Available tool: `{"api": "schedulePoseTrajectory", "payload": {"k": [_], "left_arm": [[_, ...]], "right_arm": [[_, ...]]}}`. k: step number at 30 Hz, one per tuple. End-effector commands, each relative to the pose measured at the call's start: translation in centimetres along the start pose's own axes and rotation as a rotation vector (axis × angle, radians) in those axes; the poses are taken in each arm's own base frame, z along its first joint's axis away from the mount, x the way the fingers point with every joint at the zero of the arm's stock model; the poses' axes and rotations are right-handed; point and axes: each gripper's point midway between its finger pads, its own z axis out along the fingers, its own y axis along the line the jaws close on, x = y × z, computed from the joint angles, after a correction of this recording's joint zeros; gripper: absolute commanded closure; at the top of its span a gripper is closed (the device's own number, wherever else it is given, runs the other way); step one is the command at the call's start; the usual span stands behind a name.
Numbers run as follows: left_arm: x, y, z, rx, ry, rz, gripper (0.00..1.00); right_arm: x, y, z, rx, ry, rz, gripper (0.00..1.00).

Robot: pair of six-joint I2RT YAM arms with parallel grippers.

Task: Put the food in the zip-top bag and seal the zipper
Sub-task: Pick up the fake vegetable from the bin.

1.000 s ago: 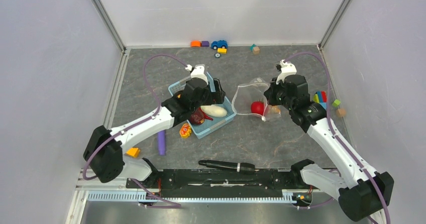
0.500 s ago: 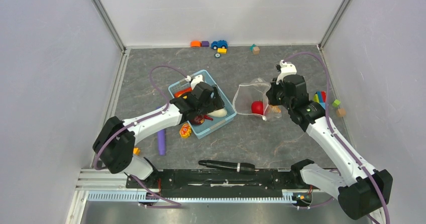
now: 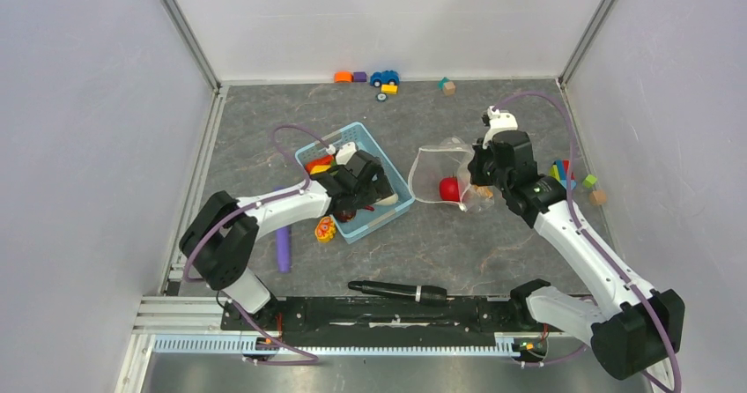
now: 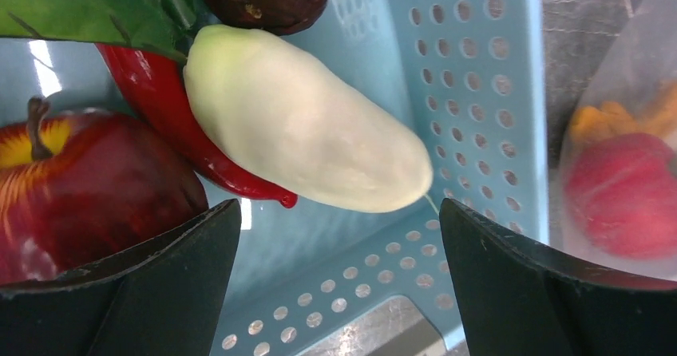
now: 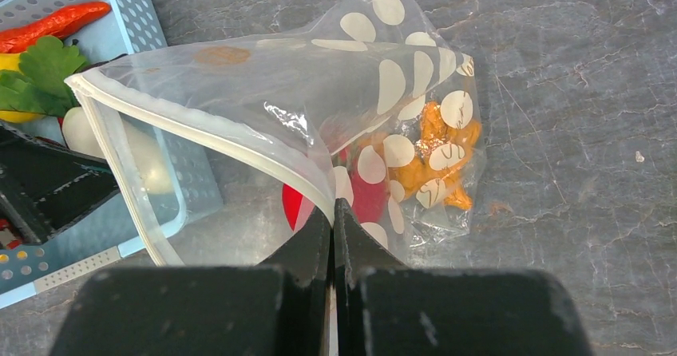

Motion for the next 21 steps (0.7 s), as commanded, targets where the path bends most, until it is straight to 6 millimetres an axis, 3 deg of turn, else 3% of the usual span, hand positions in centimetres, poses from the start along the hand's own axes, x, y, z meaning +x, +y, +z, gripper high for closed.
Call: {"api": "schedulePoseTrajectory", "payload": {"k": [1,11,21], "left_arm": [[-0.7,0.4,1.1,-0.062,-0.039,-0.058,0.00],[-3.2,1.1,3.1,-0.144,-0.124,-0.075,0.00],[-6.3,1.2,3.0,-0.182,-0.227,-0.026,0.00]], "right_arm": [[-1.8,-0.1,-0.2,0.018,-0.041,-0.014,1.00],[-1.8,-0.2,-0.3,0.017,-0.040,-0.018,1.00],[-1.9,-0.3,-0.3,0.024,-0.045,-0.025,1.00]]}}
